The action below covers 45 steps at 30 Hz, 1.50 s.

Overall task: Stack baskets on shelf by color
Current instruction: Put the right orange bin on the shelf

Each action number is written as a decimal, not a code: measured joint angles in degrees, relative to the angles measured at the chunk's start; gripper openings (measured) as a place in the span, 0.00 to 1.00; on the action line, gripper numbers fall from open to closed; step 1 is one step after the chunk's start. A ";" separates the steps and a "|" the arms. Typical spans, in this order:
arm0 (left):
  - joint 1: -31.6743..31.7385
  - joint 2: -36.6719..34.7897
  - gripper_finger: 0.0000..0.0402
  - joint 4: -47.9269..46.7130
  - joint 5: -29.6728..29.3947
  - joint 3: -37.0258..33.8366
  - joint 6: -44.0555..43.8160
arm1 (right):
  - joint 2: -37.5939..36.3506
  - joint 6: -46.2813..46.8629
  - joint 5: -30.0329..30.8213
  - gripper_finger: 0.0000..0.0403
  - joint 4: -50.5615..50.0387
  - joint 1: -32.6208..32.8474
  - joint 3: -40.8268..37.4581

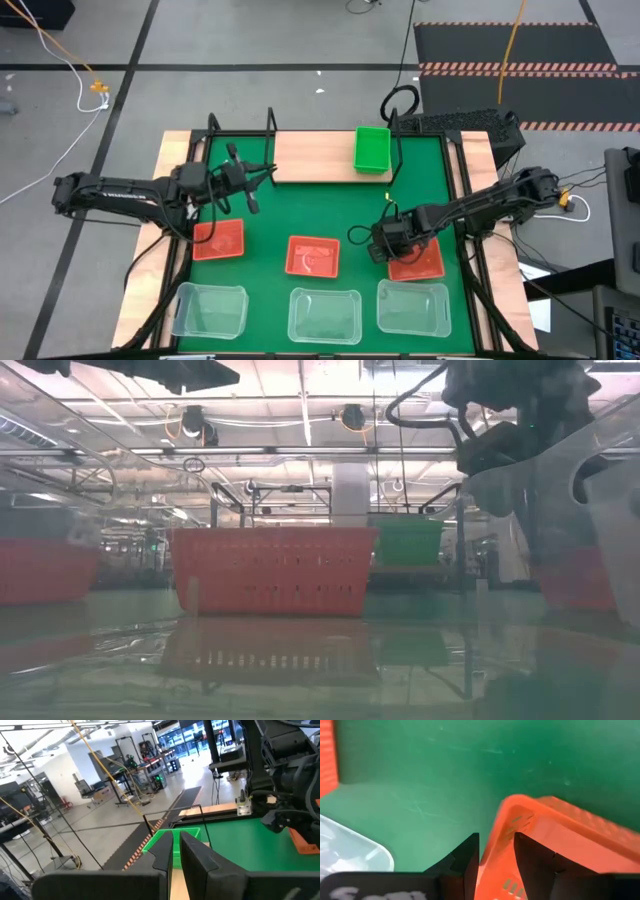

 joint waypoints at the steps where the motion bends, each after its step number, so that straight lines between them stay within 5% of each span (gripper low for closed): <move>1: 0.00 0.00 0.09 -0.23 0.00 0.00 0.00 | 0.00 0.03 -0.45 0.29 -0.18 0.00 -0.05; 6: 0.00 0.00 0.09 -0.49 0.00 0.00 -0.15 | 0.00 -3.90 -0.89 0.25 -1.45 0.00 -0.07; 13: -0.02 0.00 0.09 -0.99 0.00 0.00 -0.70 | -1.56 -10.25 -2.45 0.03 -4.50 1.11 1.97; 25: -0.01 0.02 0.09 -0.97 -0.04 0.00 -1.74 | -1.21 -27.31 1.91 0.01 -6.83 2.51 24.63; 40: -0.07 0.02 0.09 -2.02 -0.09 0.00 -4.41 | 13.50 -66.77 4.80 0.00 -23.06 -4.91 51.68; 45: -0.07 0.02 0.09 -2.12 -1.68 0.00 -5.31 | 21.73 -88.33 18.71 0.00 -35.72 -7.13 64.60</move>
